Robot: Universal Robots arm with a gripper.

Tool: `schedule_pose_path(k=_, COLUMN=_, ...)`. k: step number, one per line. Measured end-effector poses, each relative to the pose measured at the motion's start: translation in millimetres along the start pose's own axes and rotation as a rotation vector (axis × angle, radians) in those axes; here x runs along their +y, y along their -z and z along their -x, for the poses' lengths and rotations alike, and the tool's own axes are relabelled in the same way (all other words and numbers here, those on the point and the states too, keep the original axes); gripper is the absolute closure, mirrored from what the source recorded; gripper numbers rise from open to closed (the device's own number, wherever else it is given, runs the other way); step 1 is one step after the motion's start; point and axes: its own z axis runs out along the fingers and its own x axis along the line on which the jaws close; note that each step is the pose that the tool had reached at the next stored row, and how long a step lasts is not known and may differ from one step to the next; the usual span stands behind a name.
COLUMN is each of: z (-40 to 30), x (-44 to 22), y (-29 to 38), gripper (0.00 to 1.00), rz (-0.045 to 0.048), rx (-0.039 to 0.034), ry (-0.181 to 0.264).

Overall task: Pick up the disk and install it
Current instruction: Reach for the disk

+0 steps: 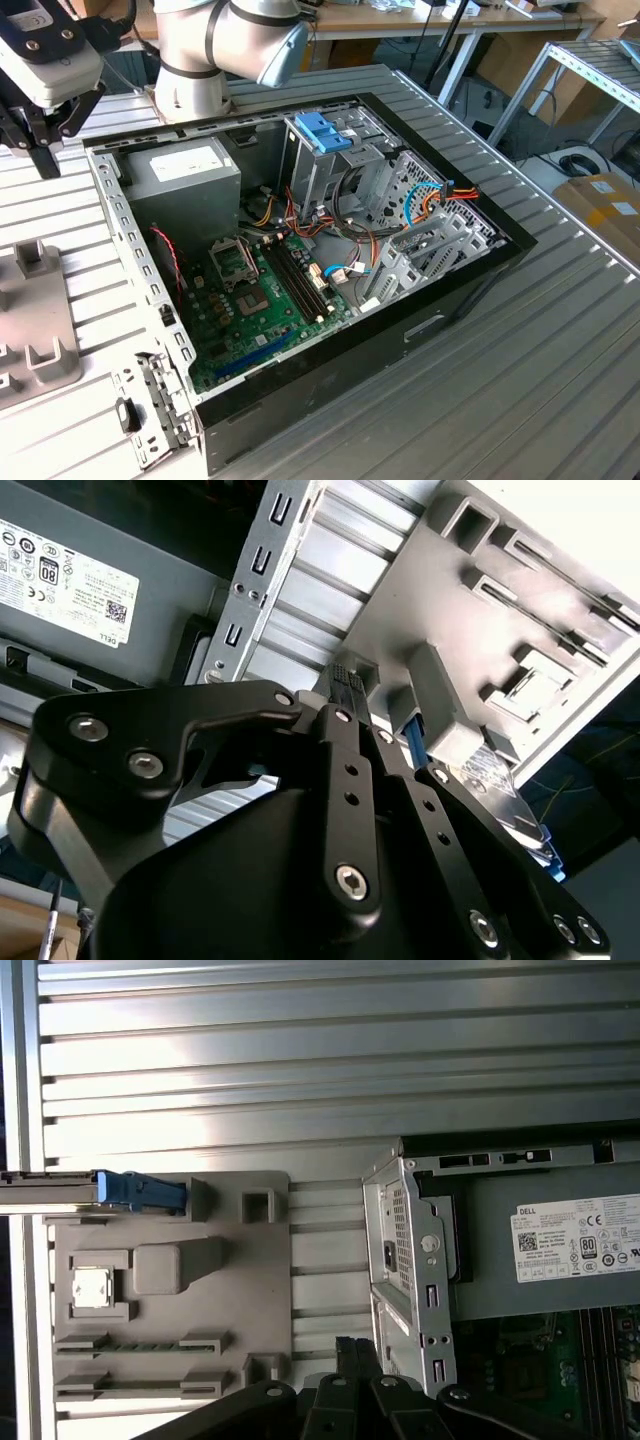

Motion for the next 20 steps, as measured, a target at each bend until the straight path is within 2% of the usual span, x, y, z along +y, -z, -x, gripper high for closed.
schedule_pose_path(k=20, z=-13.6, x=-1.0, y=0.4, gripper=0.90, rz=0.0000, rx=0.0000, ry=0.000)
